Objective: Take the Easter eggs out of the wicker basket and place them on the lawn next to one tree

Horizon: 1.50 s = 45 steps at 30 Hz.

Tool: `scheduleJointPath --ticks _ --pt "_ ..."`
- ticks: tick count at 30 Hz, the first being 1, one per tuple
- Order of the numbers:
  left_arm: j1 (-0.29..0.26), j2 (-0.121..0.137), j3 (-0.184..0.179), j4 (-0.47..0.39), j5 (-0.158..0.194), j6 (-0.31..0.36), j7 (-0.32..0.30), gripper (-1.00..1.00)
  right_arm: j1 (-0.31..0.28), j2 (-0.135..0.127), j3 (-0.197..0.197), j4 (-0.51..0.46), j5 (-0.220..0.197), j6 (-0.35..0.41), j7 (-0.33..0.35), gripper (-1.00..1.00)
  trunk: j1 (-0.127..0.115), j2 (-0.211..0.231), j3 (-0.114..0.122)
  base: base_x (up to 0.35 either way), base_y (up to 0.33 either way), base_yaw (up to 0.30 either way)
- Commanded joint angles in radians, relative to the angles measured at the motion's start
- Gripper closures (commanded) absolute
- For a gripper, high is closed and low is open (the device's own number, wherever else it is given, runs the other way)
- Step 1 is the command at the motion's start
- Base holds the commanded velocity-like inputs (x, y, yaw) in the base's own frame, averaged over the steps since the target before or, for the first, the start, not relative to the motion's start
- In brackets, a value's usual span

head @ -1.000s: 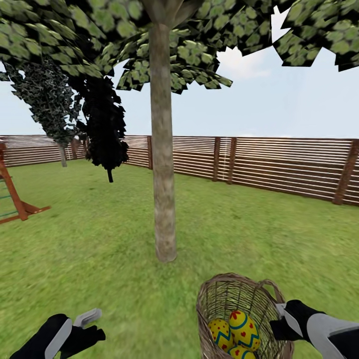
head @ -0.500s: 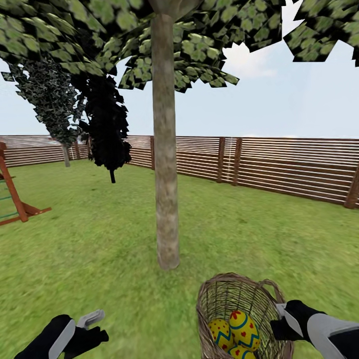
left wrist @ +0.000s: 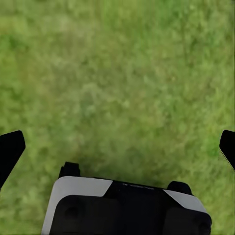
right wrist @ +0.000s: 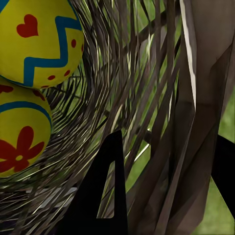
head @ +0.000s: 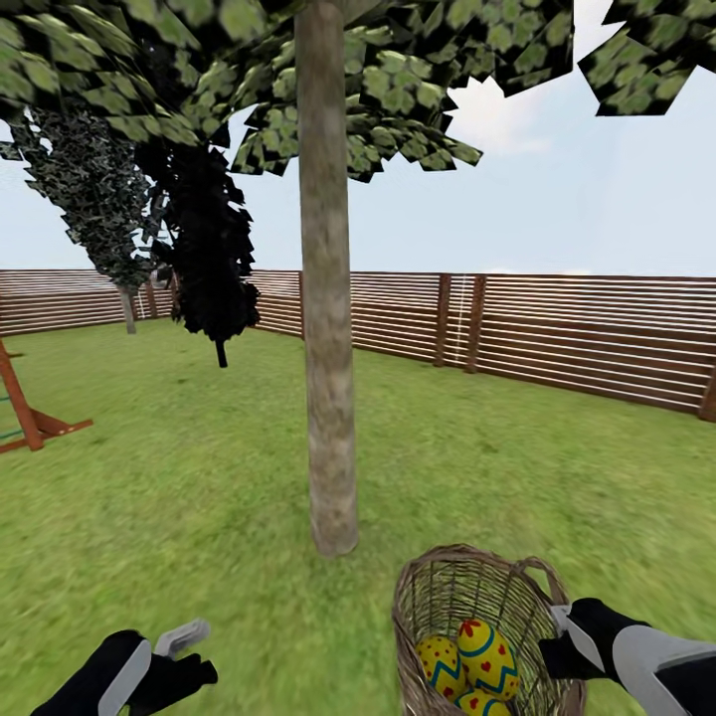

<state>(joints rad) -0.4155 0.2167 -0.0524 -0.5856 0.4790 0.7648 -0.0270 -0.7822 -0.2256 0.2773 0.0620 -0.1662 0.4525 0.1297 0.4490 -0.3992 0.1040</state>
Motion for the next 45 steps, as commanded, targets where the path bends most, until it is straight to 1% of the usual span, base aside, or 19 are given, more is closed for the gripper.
scheduleJointPath --ticks 1,5,8,20,25,31,32,33,34,35,38,45 --pt "0.000 0.001 -0.004 0.000 -0.002 0.002 -0.003 -1.00 -0.001 0.000 0.000 0.001 -0.012 0.002 0.005 1.00 0.001 -0.001 0.000 0.327 0.000 0.000" --pt "0.000 -0.001 -0.004 0.000 -0.002 0.002 -0.004 -1.00 -0.001 0.000 0.000 0.002 -0.012 0.002 0.005 1.00 0.001 -0.001 0.000 0.327 0.000 0.000" --pt "0.000 -0.012 -0.004 0.000 -0.001 0.002 -0.003 -1.00 -0.001 0.000 0.000 0.001 -0.012 0.002 0.005 1.00 0.001 -0.001 0.000 0.327 0.000 0.000" --pt "0.000 -0.015 -0.003 0.000 -0.002 0.001 -0.004 -1.00 -0.001 0.000 0.000 0.001 -0.012 0.003 0.005 1.00 0.001 -0.001 0.000 0.326 0.000 0.000" --pt "0.000 -0.017 0.001 0.001 0.000 0.001 -0.002 -1.00 -0.001 0.000 0.001 0.001 -0.012 0.003 0.005 1.00 0.020 -0.036 -0.016 0.256 0.000 0.000" --pt "0.000 -0.017 0.003 0.000 -0.001 0.000 -0.002 -1.00 -0.001 0.001 0.002 0.001 -0.012 0.002 0.005 1.00 0.043 -0.078 -0.035 0.041 0.000 0.000" --pt "0.000 -0.017 0.003 0.000 0.000 -0.016 -0.002 -1.00 -0.001 0.002 0.002 0.001 -0.012 0.002 0.005 1.00 0.047 -0.085 -0.038 -0.087 0.005 0.000" --pt "0.000 -0.017 0.005 0.000 0.001 -0.055 -0.001 -1.00 -0.001 0.002 0.002 0.001 -0.012 0.002 0.005 1.00 0.051 -0.092 -0.041 -0.226 0.048 0.000" --pt "0.000 -0.017 0.006 0.000 0.002 -0.079 -0.001 -1.00 -0.001 0.002 0.002 0.001 -0.012 0.002 0.004 1.00 0.055 -0.099 -0.044 -0.150 0.038 0.000" --pt "0.000 -0.017 0.005 0.000 0.004 -0.092 -0.001 -1.00 -0.001 0.002 0.002 0.001 -0.012 0.002 0.004 1.00 0.058 -0.106 -0.047 -0.049 0.013 0.000" --pt "0.000 -0.019 0.002 0.000 0.004 -0.099 -0.001 -1.00 -0.001 0.002 0.002 0.001 -0.012 0.002 0.004 1.00 0.058 -0.106 -0.047 -0.008 0.002 0.000" --pt "0.000 -0.019 0.002 0.000 0.004 -0.098 -0.001 -1.00 -0.001 0.002 0.002 0.001 -0.012 0.002 0.004 1.00 0.085 -0.155 -0.069 0.000 0.000 0.000"
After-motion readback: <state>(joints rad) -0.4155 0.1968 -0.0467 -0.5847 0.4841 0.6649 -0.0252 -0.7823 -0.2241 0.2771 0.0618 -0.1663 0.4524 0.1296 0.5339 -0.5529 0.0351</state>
